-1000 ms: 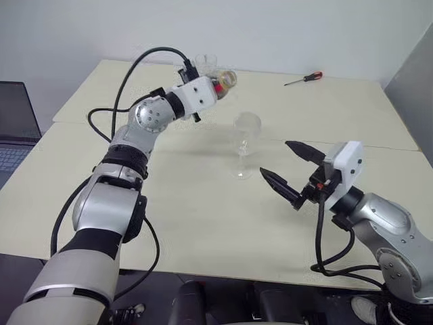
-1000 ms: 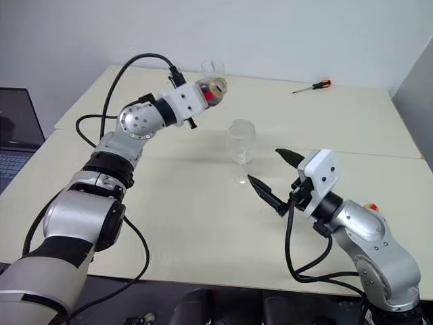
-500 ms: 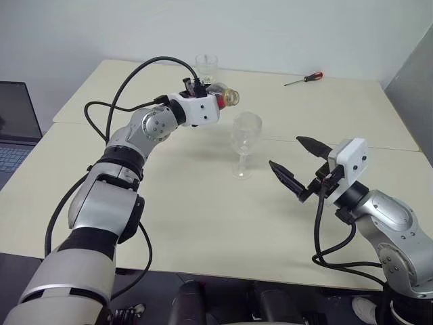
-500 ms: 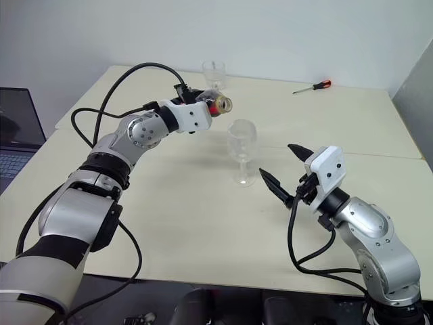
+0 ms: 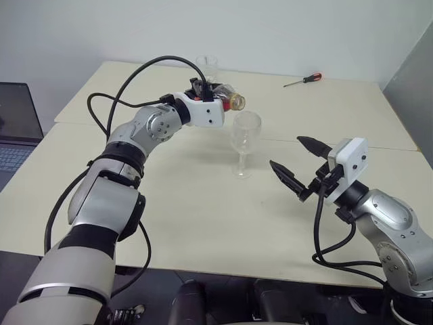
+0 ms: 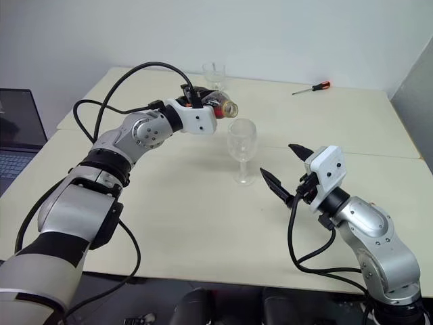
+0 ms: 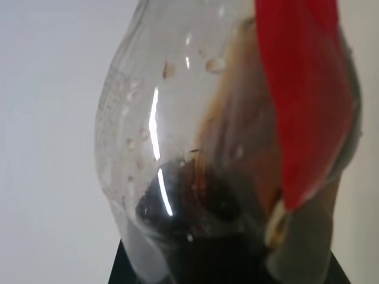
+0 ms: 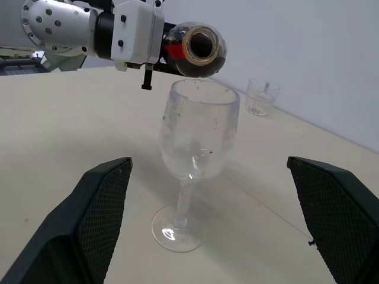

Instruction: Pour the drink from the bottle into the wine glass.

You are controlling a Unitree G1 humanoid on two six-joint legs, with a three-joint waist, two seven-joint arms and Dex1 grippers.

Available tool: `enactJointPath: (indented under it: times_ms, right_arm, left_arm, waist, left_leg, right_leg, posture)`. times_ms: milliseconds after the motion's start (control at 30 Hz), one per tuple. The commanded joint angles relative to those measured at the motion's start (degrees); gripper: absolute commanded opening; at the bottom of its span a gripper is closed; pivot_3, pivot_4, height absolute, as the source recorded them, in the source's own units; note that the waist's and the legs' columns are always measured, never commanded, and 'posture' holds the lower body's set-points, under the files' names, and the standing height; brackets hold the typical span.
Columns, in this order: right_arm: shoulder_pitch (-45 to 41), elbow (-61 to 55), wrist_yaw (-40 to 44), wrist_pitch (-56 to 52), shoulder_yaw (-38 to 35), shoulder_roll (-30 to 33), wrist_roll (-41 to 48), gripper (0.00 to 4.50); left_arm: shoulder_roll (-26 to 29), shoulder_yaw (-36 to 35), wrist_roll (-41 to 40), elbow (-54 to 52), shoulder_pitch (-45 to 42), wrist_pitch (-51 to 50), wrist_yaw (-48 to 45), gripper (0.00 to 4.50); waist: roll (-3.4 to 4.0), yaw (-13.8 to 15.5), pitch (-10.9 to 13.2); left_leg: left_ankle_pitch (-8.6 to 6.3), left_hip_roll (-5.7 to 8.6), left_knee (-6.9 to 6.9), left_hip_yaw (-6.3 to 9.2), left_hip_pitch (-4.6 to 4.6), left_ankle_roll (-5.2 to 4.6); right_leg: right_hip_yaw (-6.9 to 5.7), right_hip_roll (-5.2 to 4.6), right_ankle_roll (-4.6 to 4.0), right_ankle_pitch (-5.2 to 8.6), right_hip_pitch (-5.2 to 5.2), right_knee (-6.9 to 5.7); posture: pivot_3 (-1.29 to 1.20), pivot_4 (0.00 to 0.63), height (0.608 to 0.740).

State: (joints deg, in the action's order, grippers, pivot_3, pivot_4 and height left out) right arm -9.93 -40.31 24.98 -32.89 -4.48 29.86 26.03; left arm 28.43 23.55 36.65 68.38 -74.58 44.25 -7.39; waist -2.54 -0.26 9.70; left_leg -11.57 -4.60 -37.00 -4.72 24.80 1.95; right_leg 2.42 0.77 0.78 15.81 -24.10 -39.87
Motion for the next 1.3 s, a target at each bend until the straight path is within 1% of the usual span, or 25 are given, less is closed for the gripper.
enactJointPath:
  times_ms: [33, 167, 500, 633, 833, 1033, 1300]
  right_arm:
    - [-1.2, -2.1, 0.1, 0.6, -1.7, 0.7, 0.6, 4.50]
    - [-1.3, -2.5, -0.6, 0.1, -1.7, 0.8, 0.4, 4.50]
    - [-1.4, -2.8, -0.8, -0.8, -2.0, 1.1, 0.3, 4.50]
    - [-1.3, -2.9, -0.9, -1.0, -2.1, 1.1, 0.2, 4.50]
    - [-0.6, -3.2, -0.8, -0.9, -2.7, 1.4, 0.3, 4.50]
    - [0.6, -3.2, -0.6, -0.3, -3.2, 1.5, 0.1, 4.50]
    - [1.7, -3.2, 0.0, -0.2, -4.1, 2.2, 0.2, 4.50]
  left_arm:
    - [0.9, 0.7, 1.4, -0.8, -3.4, 1.0, 3.6, 0.99]
    - [1.6, 2.8, 4.6, -0.7, -4.3, 0.7, 6.5, 0.98]
    - [1.9, 4.4, 6.4, 0.6, -5.2, 0.4, 8.0, 0.98]
    - [1.4, 2.9, 4.0, 1.4, -5.4, 0.1, 6.7, 0.98]
    - [1.7, 4.8, 6.2, 1.6, -6.1, 0.0, 8.2, 0.98]
    - [1.5, 4.9, 6.0, 1.8, -6.5, -0.1, 7.8, 0.98]
    - [1.9, 6.4, 7.9, 1.5, -6.8, -0.1, 9.1, 0.98]
  waist:
    - [0.00, 0.0, 0.0]
    - [0.00, 0.0, 0.0]
    - [0.00, 0.0, 0.0]
    - [0.00, 0.0, 0.0]
    - [0.00, 0.0, 0.0]
    - [0.00, 0.0, 0.0]
    - [0.00, 0.0, 0.0]
  left_leg:
    - [0.00, 0.00, 0.00, 0.00, -0.02, 0.00]
    - [0.00, -0.01, 0.01, 0.01, -0.03, 0.00]
    - [0.00, 0.00, 0.01, 0.00, -0.02, 0.00]
    - [0.00, 0.00, 0.01, 0.00, -0.02, 0.00]
    - [0.00, 0.00, 0.01, 0.00, -0.02, 0.00]
    - [0.00, 0.00, 0.01, 0.00, -0.03, 0.00]
    - [0.00, 0.00, 0.00, 0.00, -0.02, 0.00]
  right_leg:
    - [0.01, 0.00, 0.10, 0.06, 0.00, -0.03]
    - [0.00, 0.01, 0.07, 0.05, -0.01, -0.04]
    - [0.01, 0.01, 0.05, 0.04, -0.02, -0.06]
    - [0.01, 0.00, 0.05, 0.04, -0.02, -0.06]
    - [0.01, 0.00, 0.01, 0.02, -0.02, -0.06]
    - [0.01, 0.01, 0.01, 0.02, -0.02, -0.07]
    - [0.01, 0.00, -0.01, 0.00, -0.02, -0.08]
  posture:
    - [0.00, 0.150, 0.740]
    - [0.00, 0.150, 0.740]
    - [0.00, 0.150, 0.740]
    - [0.00, 0.150, 0.740]
    - [0.00, 0.150, 0.740]
    - [0.00, 0.150, 0.740]
    - [0.00, 0.150, 0.740]
